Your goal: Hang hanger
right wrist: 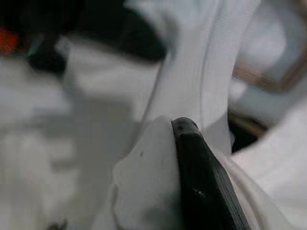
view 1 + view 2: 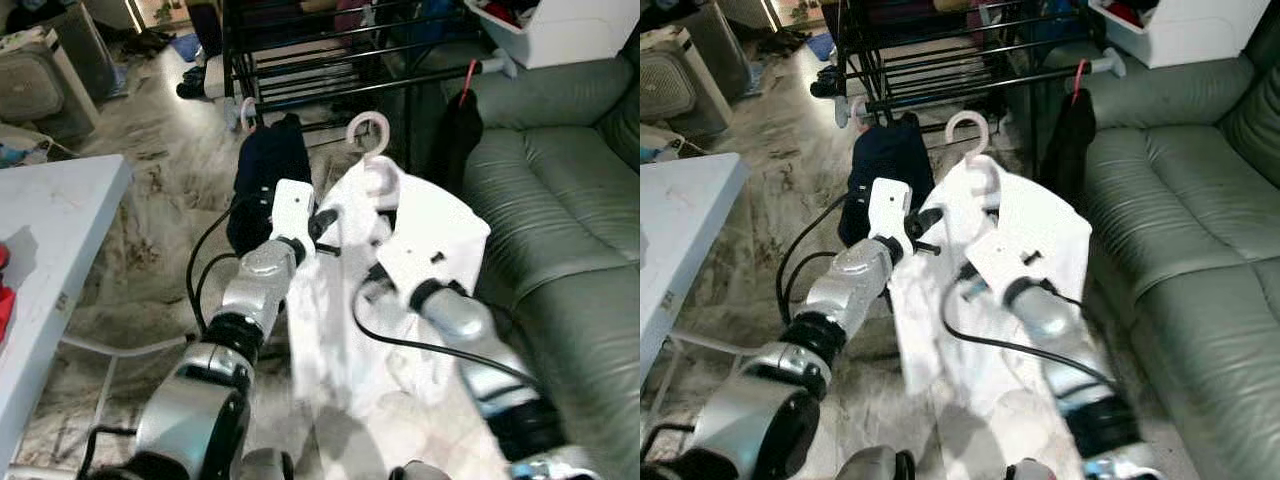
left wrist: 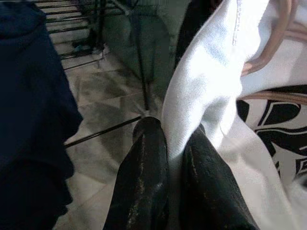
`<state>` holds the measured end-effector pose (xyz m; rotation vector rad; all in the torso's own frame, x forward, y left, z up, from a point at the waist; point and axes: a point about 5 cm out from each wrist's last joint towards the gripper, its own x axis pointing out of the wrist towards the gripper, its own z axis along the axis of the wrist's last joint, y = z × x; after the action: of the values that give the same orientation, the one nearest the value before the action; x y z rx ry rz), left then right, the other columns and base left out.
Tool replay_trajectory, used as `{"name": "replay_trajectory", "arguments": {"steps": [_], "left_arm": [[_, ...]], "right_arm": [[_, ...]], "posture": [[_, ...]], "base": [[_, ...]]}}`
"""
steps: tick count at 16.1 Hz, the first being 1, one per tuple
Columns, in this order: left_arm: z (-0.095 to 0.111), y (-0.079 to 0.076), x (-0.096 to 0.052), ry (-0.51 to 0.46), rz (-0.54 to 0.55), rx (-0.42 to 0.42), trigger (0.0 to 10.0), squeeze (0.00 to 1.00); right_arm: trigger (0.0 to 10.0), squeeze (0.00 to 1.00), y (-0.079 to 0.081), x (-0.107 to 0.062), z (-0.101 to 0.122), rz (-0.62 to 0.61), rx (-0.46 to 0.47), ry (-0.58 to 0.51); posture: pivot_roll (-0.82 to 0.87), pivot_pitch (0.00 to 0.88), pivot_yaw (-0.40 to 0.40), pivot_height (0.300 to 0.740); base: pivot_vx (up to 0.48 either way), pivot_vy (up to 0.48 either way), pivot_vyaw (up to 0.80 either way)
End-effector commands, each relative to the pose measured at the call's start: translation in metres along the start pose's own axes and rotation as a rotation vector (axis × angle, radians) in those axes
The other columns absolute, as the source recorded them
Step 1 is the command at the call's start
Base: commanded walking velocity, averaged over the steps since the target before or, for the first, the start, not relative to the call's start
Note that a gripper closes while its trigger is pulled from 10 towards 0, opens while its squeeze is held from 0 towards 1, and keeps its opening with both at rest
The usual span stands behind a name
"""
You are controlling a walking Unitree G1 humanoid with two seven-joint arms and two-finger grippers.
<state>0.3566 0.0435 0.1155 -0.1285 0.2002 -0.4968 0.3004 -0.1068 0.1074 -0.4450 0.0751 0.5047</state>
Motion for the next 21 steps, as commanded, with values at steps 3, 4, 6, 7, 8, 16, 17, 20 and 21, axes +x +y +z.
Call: {"name": "replay_trajectory", "arguments": {"steps": [3, 4, 6, 7, 8, 16, 17, 20, 21], "left_arm": [[0.017, -0.035, -0.003, -0.128, -0.195, 0.105, 10.0, 0.0], [0.014, -0.03, -0.006, -0.129, -0.191, 0.135, 10.0, 0.0], [0.009, -0.022, -0.012, -0.128, -0.181, 0.161, 10.0, 0.0], [0.007, -0.015, -0.016, -0.14, -0.18, 0.191, 10.0, 0.0], [0.005, -0.011, -0.021, -0.151, -0.198, 0.204, 10.0, 0.0], [-0.027, -0.031, -0.032, -0.018, -0.464, 0.511, 10.0, 0.0], [-0.033, -0.031, -0.032, 0.022, -0.474, 0.541, 10.0, 0.0], [-0.038, -0.018, -0.024, 0.12, -0.335, 0.583, 10.0, 0.0], [-0.04, -0.013, -0.022, 0.154, -0.301, 0.586, 10.0, 0.0]], "right_arm": [[0.0, 0.0, -0.026, 0.01, 0.023, -0.21, -0.012, -0.101], [0.0, 0.0, -0.049, 0.004, 0.022, -0.319, -0.017, -0.105], [0.0, 0.0, -0.08, -0.006, 0.022, -0.459, -0.037, -0.107], [0.0, 0.0, -0.105, -0.014, 0.019, -0.559, -0.038, -0.095], [0.0, 0.0, -0.123, -0.022, 0.016, -0.627, -0.044, -0.077], [0.0, 0.0, -0.139, -0.008, 0.069, -0.636, -0.046, -0.275], [0.0, 0.0, -0.136, -0.006, 0.076, -0.618, -0.037, -0.303], [0.0, 0.0, -0.125, -0.005, 0.091, -0.562, -0.002, -0.365], [0.0, 0.0, -0.119, -0.005, 0.095, -0.533, 0.021, -0.381]], "posture": [[-0.05, 0.0, 0.091, 0.74], [-0.05, 0.0, 0.091, 0.74], [-0.05, 0.0, 0.091, 0.74], [-0.05, 0.0, 0.091, 0.74], [-0.05, 0.003, 0.092, 0.74], [-0.06, 0.003, 0.092, 0.74], [-0.06, 0.003, 0.092, 0.74], [-0.07, 0.006, 0.096, 0.74], [-0.07, 0.006, 0.096, 0.74]], "base": [[0.0, 0.0, 0.0], [0.0, 0.0, 0.0], [0.0, 0.0, 0.0], [0.0, 0.0, 0.0], [0.0, 0.0, 0.0], [0.0, 0.0, 0.0], [0.0, 0.0, 0.0], [0.0, 0.0, 0.0], [0.0, 0.0, 0.0]]}}
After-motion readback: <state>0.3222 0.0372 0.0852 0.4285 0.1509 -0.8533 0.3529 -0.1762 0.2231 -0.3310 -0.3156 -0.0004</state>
